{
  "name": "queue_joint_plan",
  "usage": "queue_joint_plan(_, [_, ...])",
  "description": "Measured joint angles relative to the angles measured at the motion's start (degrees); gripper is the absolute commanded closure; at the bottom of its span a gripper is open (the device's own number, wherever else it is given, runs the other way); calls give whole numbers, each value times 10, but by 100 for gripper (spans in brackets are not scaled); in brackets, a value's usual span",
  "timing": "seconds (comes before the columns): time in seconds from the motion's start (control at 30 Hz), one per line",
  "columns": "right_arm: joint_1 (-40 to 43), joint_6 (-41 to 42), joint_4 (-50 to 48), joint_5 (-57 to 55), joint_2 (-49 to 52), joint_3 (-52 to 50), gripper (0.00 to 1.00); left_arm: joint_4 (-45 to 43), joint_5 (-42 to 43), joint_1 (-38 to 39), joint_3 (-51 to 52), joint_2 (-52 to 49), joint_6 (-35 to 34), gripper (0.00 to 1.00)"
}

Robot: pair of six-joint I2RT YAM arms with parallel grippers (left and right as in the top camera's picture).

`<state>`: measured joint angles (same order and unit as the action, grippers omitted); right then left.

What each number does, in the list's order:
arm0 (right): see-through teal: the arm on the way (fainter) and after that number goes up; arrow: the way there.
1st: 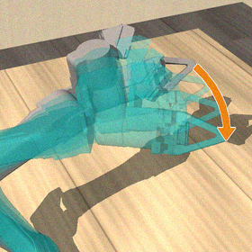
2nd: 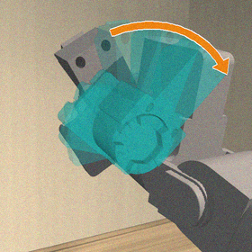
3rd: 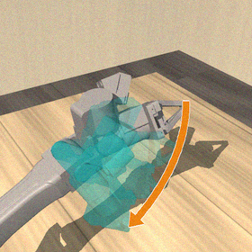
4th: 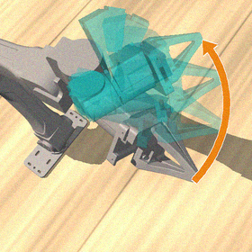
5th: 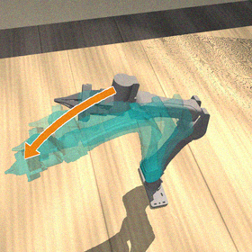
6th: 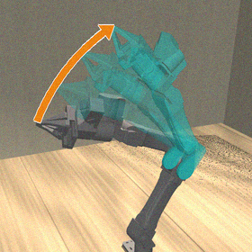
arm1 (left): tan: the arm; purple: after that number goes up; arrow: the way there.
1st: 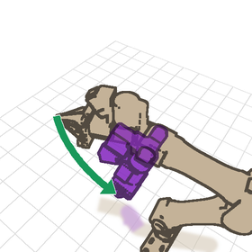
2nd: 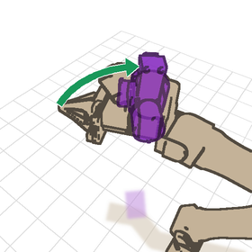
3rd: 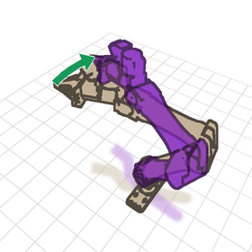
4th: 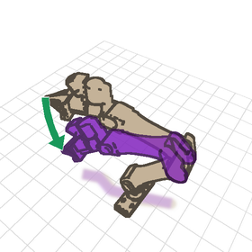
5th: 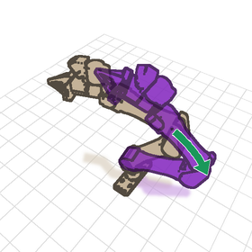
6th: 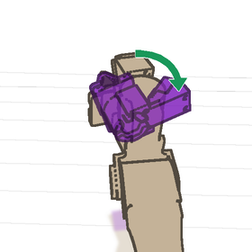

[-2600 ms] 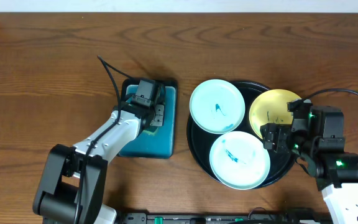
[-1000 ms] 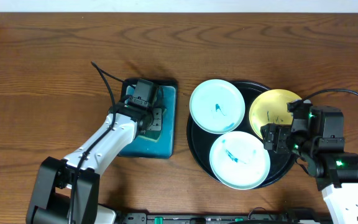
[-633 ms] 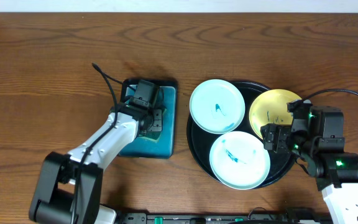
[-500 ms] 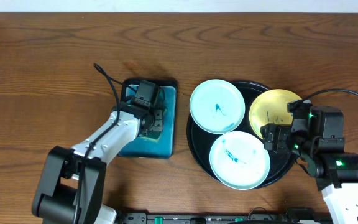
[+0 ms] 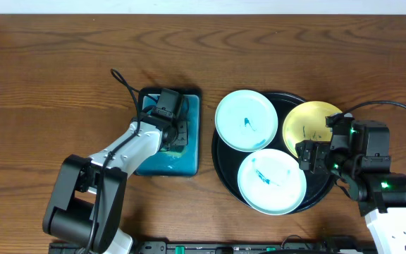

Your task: Clean dirty plates on tray and stack at the side

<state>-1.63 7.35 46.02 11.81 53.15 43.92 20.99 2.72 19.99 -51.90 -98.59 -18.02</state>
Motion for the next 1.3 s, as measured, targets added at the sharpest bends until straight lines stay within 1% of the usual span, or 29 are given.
queue_joint_plan(0.27, [0,0,0,0,0,0,10,13,2,-6,2,24,0,93])
queue_joint_plan(0.5, [0,0,1,0,0,0,10,48,4,-15,10,119,0,93])
queue_joint_plan(0.63, [0,0,22,2,0,0,12,85,4,-15,11,120,0,93])
queue_joint_plan(0.87, [0,13,55,2,22,1,16,89,11,-15,11,120,0,93])
queue_joint_plan(1.07, [0,26,78,2,84,1,25,89,13,-15,11,120,0,92])
queue_joint_plan(1.17, [0,31,84,2,120,1,33,89,14,-15,11,120,0,92])
queue_joint_plan(1.3, [0,40,93,2,165,1,37,89,14,-15,11,120,0,93])
